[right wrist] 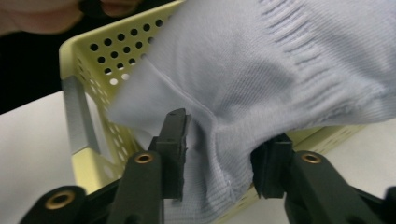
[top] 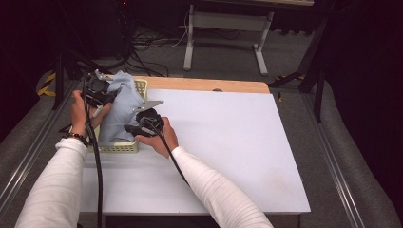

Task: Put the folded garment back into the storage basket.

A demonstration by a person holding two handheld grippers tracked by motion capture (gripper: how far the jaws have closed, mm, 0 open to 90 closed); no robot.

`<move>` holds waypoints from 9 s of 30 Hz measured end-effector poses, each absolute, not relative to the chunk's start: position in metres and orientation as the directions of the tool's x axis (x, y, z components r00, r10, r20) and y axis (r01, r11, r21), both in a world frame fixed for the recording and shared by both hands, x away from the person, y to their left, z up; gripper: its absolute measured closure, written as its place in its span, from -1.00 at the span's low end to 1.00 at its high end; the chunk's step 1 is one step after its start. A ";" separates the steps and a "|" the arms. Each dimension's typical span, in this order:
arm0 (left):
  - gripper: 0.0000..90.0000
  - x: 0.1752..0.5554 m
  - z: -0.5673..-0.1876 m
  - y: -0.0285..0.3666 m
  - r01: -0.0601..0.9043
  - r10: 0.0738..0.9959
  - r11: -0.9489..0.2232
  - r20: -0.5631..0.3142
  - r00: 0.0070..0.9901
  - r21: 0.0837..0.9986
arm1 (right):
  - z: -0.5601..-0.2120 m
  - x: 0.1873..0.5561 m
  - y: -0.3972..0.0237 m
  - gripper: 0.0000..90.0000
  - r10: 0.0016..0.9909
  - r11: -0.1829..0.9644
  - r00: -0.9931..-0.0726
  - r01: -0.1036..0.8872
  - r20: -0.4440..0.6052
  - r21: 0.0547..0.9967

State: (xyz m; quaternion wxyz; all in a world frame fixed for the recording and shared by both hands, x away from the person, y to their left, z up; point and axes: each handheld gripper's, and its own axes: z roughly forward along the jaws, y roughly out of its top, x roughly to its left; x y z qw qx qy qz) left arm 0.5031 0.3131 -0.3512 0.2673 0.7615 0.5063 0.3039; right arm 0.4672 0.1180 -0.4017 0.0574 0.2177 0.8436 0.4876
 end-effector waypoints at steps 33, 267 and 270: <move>0.66 0.514 -0.380 0.310 0.642 0.922 -0.384 0.241 0.302 0.664 | -0.377 0.403 -0.137 -0.15 0.672 0.361 -0.725 0.141 -0.152 0.922; -0.85 0.452 -0.360 0.160 0.236 0.772 -0.440 0.231 0.592 0.866 | -0.441 0.343 -0.211 -0.76 0.709 0.426 -0.676 0.180 -0.203 0.887; -0.86 0.449 -0.360 0.156 0.228 0.761 -0.450 0.237 0.603 0.864 | -0.441 0.342 -0.210 -0.76 0.706 0.426 -0.678 0.176 -0.205 0.887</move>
